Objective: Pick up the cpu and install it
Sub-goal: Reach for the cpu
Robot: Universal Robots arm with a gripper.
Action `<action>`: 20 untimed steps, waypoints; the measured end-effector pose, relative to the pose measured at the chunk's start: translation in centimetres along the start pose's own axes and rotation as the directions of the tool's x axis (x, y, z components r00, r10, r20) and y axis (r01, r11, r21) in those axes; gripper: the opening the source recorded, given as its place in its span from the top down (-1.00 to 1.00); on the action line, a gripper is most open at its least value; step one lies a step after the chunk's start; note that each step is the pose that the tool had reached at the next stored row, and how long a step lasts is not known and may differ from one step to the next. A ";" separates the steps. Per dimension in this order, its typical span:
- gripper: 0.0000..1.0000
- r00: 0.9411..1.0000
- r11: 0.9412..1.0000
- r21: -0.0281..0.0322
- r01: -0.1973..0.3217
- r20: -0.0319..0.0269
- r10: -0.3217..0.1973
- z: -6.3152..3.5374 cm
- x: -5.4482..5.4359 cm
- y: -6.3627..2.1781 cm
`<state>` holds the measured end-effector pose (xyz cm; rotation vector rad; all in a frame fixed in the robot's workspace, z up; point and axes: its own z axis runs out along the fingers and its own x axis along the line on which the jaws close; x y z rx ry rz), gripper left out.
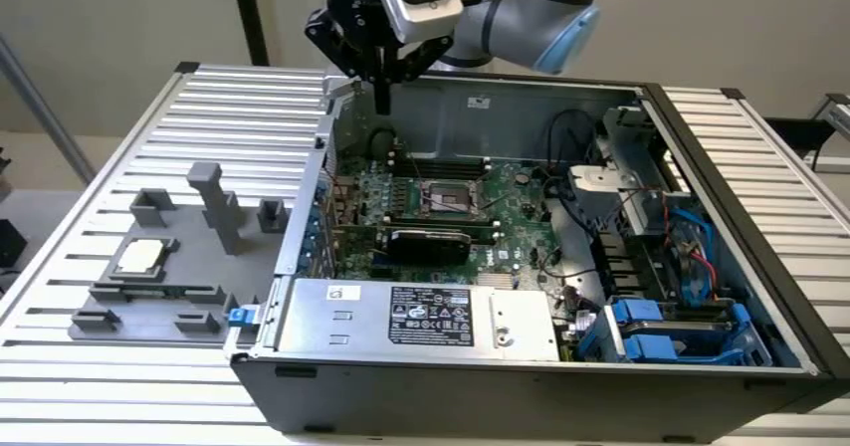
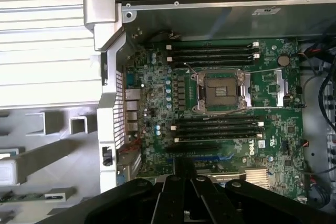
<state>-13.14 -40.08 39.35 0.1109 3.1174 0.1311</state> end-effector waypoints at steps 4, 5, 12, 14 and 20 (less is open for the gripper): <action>0.79 1.000 1.000 0.000 0.000 0.000 0.000 -0.09 1.8 -0.68; 0.79 1.000 1.000 0.000 0.000 0.000 0.000 -0.11 2.2 -0.85; 0.79 1.000 1.000 0.000 0.000 0.000 0.000 -0.25 5.3 -1.87; 0.79 1.000 1.000 0.000 0.000 0.000 0.000 -0.28 6.2 -2.14; 0.79 1.000 1.000 0.000 0.000 0.000 0.000 -0.38 8.9 -2.74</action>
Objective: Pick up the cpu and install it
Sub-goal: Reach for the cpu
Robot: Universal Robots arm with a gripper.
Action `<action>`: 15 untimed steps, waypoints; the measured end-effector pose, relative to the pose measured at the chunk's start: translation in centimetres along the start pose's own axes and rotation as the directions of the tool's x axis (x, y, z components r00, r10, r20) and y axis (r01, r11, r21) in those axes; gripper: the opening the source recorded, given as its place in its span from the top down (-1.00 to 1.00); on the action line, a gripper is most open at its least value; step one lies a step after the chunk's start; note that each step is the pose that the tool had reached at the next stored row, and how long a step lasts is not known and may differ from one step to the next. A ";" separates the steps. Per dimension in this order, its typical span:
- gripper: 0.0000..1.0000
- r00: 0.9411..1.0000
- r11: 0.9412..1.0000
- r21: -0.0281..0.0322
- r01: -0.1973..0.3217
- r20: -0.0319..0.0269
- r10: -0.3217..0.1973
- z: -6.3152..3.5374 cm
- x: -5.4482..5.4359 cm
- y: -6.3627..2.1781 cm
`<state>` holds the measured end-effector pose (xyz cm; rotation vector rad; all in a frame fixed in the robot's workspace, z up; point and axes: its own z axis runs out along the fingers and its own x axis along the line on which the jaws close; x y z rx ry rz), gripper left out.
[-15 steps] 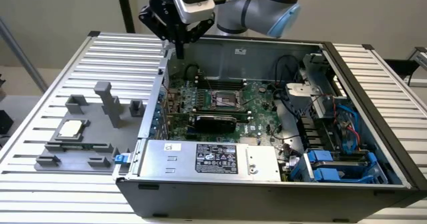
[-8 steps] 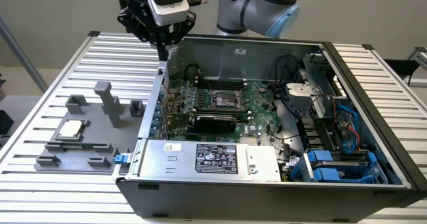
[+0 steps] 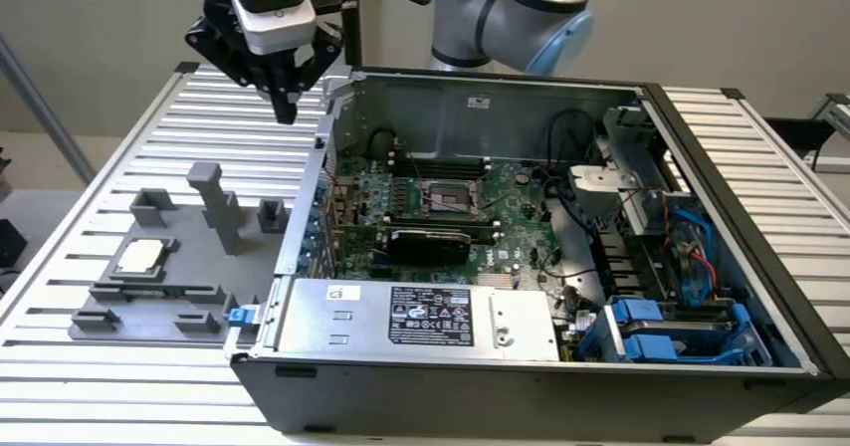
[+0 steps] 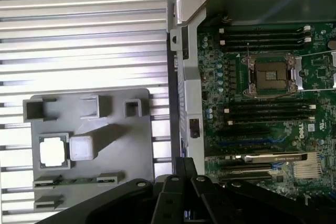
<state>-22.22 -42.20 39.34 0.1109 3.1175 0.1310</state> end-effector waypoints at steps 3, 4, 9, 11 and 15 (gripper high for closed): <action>0.79 1.000 1.000 0.000 0.000 0.000 0.000 0.02 1.4 -0.17; 0.79 1.000 1.000 0.000 0.000 0.000 0.000 0.03 1.8 -0.23; 0.79 1.000 1.000 0.000 0.000 0.000 0.000 0.15 4.1 -0.47; 0.79 1.000 1.000 0.000 0.000 0.000 0.000 0.21 5.0 -0.56; 0.79 1.000 1.000 0.000 0.000 0.000 0.000 0.41 6.8 -0.74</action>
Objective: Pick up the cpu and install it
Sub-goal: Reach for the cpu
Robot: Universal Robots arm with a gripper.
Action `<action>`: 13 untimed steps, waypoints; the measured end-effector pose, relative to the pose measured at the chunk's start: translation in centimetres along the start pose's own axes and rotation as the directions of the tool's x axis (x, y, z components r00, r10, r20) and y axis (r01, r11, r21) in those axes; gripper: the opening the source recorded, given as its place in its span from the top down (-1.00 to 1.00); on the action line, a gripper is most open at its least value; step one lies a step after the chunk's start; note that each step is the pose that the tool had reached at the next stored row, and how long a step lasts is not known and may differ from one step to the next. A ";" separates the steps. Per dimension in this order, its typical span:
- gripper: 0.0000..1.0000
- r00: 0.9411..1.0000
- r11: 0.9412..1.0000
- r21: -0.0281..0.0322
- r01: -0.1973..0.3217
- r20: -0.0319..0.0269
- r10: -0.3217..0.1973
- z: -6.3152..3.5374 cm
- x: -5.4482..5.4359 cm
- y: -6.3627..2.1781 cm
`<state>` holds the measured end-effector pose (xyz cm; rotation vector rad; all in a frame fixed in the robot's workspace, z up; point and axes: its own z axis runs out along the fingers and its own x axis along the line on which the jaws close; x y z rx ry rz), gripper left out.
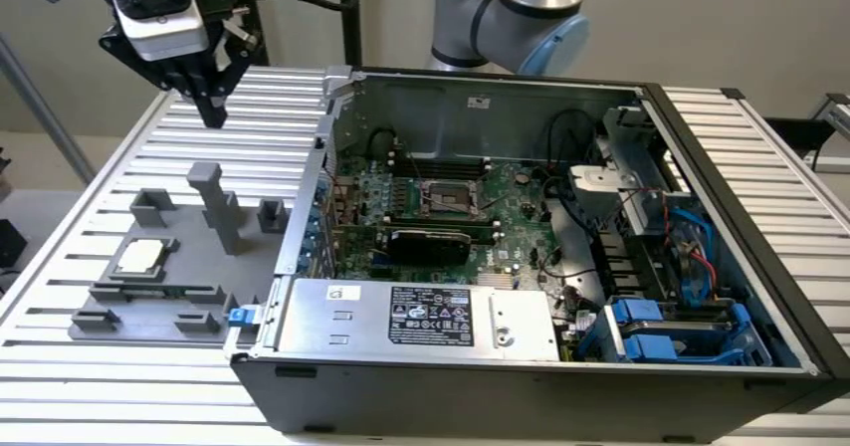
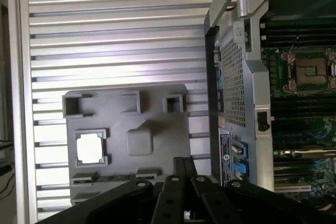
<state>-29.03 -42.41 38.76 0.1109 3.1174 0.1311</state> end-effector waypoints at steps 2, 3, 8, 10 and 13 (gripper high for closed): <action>0.79 1.000 1.000 0.000 0.000 0.000 0.000 0.13 0.9 -0.08; 0.79 1.000 1.000 0.000 0.000 0.000 0.000 0.21 1.4 -0.13; 0.79 1.000 1.000 0.000 0.000 0.000 0.000 0.65 3.7 -0.34; 0.79 1.000 1.000 0.000 0.000 0.000 0.000 0.88 4.6 -0.43; 0.79 1.000 1.000 0.000 0.000 0.000 0.000 1.26 5.9 -0.56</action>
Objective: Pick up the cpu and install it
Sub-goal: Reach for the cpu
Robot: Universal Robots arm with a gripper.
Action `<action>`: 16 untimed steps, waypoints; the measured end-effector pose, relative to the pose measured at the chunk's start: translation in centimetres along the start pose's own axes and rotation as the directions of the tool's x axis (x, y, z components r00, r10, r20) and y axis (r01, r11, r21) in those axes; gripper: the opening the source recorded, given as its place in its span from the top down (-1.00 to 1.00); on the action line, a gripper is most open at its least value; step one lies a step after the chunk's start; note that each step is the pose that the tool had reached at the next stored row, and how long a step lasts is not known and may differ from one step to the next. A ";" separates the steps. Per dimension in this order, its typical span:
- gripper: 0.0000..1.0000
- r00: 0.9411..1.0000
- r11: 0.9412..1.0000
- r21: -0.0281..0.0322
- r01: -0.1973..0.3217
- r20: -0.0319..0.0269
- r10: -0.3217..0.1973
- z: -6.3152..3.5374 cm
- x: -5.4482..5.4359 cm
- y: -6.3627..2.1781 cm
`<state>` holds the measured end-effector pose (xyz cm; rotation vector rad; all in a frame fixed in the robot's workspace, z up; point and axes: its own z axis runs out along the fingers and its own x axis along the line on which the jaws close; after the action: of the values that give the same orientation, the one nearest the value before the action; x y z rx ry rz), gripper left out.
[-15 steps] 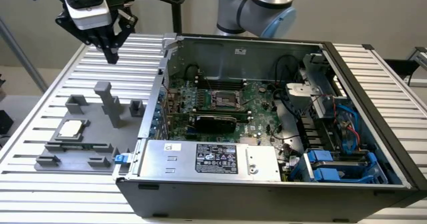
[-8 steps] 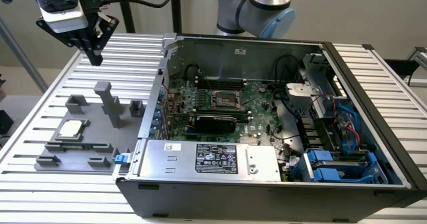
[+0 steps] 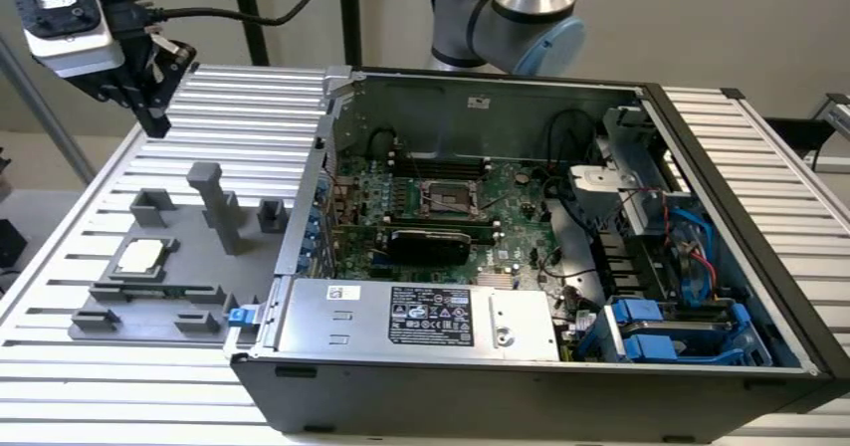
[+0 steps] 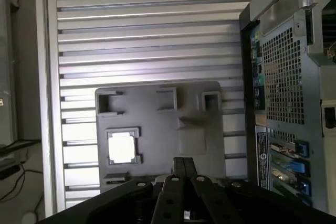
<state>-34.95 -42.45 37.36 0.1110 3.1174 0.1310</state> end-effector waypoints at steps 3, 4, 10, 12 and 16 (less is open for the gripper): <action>0.79 1.000 1.000 0.000 0.000 0.000 0.000 0.41 1.4 -0.14; 0.79 1.000 1.000 0.001 0.000 0.000 0.000 0.55 1.8 -0.18; 0.79 1.000 1.000 0.003 0.000 0.000 0.000 1.44 4.6 -0.45; 0.79 1.000 1.000 0.003 0.000 0.000 0.000 1.71 5.5 -0.54; 0.79 1.000 1.000 0.005 0.000 0.000 0.000 2.14 7.3 -0.71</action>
<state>-42.21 -42.45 35.05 0.1110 3.1183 0.1226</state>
